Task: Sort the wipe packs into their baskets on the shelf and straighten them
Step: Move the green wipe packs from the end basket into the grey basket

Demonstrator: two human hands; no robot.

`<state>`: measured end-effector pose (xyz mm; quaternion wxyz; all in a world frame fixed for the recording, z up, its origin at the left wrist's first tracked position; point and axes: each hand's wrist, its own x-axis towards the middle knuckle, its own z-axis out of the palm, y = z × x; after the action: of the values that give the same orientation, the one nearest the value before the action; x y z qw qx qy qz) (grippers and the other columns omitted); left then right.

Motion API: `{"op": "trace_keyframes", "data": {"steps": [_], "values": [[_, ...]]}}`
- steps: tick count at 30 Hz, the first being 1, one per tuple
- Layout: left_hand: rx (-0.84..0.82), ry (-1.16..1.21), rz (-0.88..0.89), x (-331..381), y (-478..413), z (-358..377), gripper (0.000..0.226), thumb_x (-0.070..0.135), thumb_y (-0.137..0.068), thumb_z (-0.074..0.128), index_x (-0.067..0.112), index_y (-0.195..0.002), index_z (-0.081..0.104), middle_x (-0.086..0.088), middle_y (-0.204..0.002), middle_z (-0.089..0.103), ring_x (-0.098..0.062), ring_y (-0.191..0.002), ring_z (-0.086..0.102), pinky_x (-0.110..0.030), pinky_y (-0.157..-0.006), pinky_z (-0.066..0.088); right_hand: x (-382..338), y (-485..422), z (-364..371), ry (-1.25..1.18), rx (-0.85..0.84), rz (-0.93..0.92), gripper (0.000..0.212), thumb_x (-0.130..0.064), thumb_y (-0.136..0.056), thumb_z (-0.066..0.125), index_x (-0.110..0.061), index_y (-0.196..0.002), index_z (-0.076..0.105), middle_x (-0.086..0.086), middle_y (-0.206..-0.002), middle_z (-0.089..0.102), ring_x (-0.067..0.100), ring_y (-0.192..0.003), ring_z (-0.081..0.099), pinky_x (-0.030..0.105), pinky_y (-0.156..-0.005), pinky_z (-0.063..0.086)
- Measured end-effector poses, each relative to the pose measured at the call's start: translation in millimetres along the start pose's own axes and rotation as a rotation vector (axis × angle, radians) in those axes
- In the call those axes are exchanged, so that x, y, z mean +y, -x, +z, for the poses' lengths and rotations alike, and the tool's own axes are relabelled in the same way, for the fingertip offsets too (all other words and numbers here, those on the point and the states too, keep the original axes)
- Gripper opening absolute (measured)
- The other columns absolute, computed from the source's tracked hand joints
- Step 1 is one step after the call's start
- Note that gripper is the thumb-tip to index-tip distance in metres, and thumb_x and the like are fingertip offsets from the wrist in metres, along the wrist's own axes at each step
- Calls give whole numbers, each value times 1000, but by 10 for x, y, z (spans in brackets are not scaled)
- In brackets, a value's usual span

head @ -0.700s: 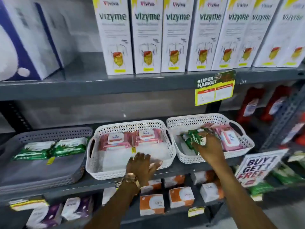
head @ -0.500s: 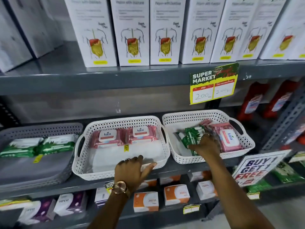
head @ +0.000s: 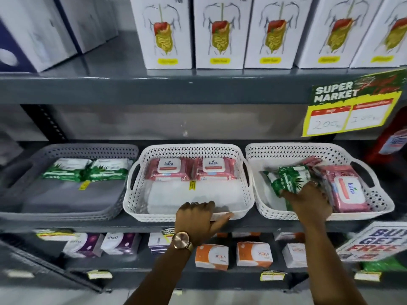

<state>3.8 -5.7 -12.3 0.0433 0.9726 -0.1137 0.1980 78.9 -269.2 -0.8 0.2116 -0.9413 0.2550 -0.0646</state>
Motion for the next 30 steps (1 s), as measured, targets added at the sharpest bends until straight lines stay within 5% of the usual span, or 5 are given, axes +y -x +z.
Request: {"op": "trace_keyframes", "data": {"steps": [9,12,17,21,30], "values": [[-85,-7,-4,-509,227,-306,54,65,-88,26,23,-89,60,-1,-81,72,-25,-77,66,-34,-77,47,-394,121,-175,-316,170,-11,76,-51,-58,83,-2,-110,58,25,-101,69,40,-89,67,52,-77,58],[-40,8,-32,-1011,467,-535,43,52,-86,39,19,-92,67,-4,-102,72,-27,-99,65,-45,-96,47,-839,294,-172,-326,158,-180,73,-51,-55,83,-3,-105,62,25,-95,70,38,-82,68,48,-72,59],[25,9,-291,-2002,1020,-867,44,50,-88,45,14,-104,64,-10,-109,67,-32,-104,58,-40,-91,45,-1890,951,110,-517,49,-633,73,-43,-48,87,-23,-113,60,11,-102,74,28,-86,69,30,-75,53],[5,-10,-562,-2707,1393,-965,60,57,-86,37,13,-122,53,-14,-115,65,-36,-108,56,-44,-92,44,-2839,1585,507,-522,-211,-854,81,-39,-48,89,-24,-121,58,8,-116,70,27,-102,66,39,-89,54],[35,-86,-528,-3490,1687,-845,56,59,-92,26,16,-85,61,-6,-85,65,-30,-91,58,-41,-112,23,-4334,2650,1415,-60,-414,-1225,94,-43,-55,84,-19,-136,44,15,-132,59,34,-118,56,43,-99,47]]}}
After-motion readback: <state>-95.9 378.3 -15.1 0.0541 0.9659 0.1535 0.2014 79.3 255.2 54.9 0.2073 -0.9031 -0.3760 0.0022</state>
